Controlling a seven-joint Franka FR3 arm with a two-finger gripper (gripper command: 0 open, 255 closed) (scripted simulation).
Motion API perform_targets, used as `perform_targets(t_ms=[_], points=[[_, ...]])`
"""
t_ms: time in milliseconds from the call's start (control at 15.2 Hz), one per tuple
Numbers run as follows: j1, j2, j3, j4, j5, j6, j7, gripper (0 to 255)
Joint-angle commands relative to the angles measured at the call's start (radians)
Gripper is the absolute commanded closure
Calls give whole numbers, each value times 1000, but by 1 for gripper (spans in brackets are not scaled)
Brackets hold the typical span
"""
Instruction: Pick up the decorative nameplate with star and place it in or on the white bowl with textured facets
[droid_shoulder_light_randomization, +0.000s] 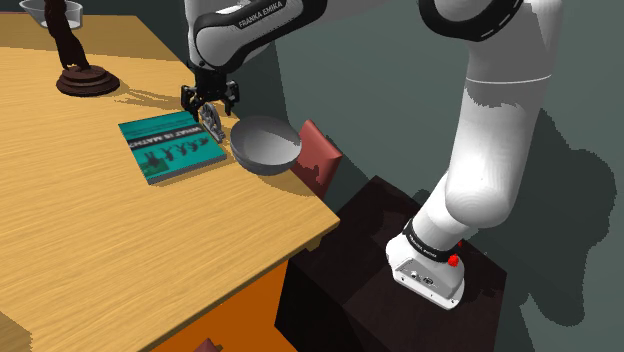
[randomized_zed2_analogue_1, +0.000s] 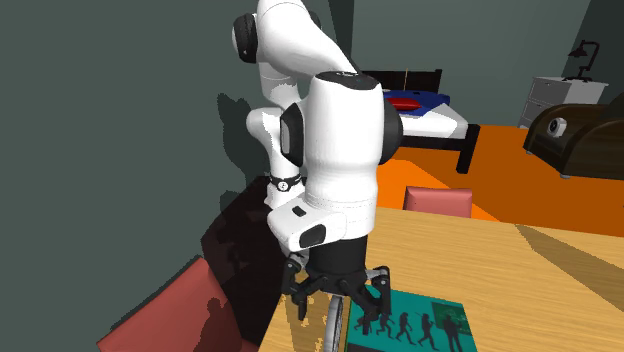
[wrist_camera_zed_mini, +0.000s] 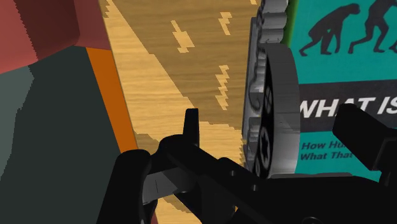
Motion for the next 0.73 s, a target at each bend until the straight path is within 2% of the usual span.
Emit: perform_targets(t_ms=[0,66,660], points=[[0,0,0,0,0,0,0,0],[0,0,0,0,0,0,0,255],[0,0,0,0,0,0,0,255]])
